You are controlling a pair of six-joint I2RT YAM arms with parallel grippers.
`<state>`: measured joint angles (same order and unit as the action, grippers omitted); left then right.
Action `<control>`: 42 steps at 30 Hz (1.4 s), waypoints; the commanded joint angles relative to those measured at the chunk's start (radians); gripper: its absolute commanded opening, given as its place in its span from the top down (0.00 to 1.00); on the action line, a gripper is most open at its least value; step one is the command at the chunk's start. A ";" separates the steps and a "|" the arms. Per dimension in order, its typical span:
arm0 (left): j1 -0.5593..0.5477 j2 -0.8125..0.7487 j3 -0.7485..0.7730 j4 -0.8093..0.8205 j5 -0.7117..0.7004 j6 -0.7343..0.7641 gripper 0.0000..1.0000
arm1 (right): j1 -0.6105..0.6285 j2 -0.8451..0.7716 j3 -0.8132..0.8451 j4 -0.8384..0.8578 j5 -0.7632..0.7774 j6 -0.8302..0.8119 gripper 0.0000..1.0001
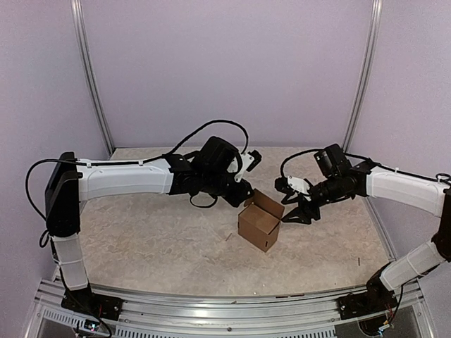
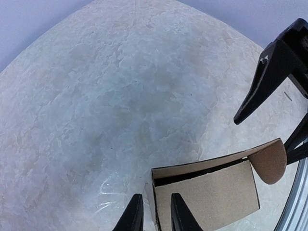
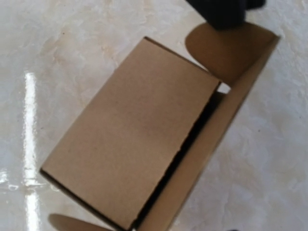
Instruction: Fold the paper box
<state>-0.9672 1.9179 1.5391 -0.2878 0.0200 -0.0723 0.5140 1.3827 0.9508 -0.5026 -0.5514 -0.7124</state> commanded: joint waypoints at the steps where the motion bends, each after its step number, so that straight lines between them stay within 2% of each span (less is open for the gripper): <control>1: -0.001 0.036 0.038 -0.045 -0.016 0.016 0.81 | 0.018 -0.017 -0.016 0.006 0.016 0.010 0.37; 8: 0.002 0.046 0.048 -0.058 -0.017 0.013 0.91 | 0.034 -0.016 -0.017 0.017 0.020 0.030 0.39; 18: 0.004 0.045 0.066 -0.081 -0.007 -0.008 1.00 | 0.049 0.003 0.002 0.030 0.025 0.086 0.46; 42: 0.006 0.055 0.057 -0.104 0.011 -0.033 1.00 | 0.072 0.020 0.014 0.013 0.039 0.087 0.51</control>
<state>-0.9623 1.9518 1.5829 -0.3595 0.0181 -0.0902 0.5632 1.4025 0.9508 -0.4805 -0.5190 -0.6128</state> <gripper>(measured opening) 0.007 0.488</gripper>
